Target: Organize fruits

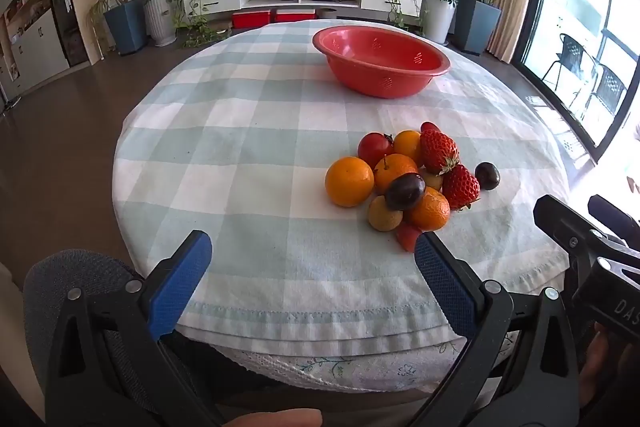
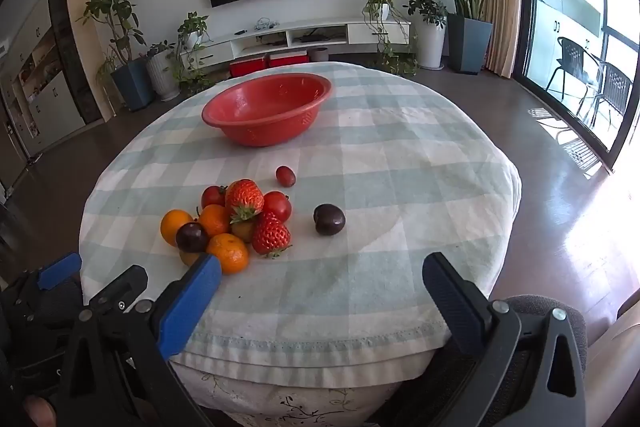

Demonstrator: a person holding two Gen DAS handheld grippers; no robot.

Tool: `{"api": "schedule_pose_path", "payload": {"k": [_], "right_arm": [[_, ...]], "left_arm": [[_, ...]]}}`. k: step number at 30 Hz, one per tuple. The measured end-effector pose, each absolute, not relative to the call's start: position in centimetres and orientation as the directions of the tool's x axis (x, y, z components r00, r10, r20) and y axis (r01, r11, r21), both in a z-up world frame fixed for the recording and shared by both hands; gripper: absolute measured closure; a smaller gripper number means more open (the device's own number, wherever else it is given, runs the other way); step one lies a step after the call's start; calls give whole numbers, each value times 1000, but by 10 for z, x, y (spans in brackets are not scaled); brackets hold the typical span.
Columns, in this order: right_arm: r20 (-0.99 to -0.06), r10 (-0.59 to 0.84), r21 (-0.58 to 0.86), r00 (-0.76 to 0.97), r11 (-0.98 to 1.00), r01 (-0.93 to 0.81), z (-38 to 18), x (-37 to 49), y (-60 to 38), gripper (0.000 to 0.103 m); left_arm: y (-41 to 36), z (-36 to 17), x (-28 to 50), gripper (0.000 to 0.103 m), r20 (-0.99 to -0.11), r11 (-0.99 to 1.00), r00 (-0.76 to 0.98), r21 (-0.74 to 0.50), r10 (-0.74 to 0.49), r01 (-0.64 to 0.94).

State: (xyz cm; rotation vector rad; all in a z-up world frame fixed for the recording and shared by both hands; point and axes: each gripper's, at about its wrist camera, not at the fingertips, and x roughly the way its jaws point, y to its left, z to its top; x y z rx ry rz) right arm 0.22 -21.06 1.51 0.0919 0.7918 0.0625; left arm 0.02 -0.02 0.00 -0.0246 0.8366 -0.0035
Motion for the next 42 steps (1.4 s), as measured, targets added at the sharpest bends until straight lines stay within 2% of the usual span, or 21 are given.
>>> {"api": "schedule_pose_path", "payload": {"k": [42], "right_arm": [[-712, 85, 99, 697, 995, -20, 12, 2, -213, 0]], "left_arm": [[6, -8, 2, 0, -752, 1000, 659, -13, 5, -23]]}}
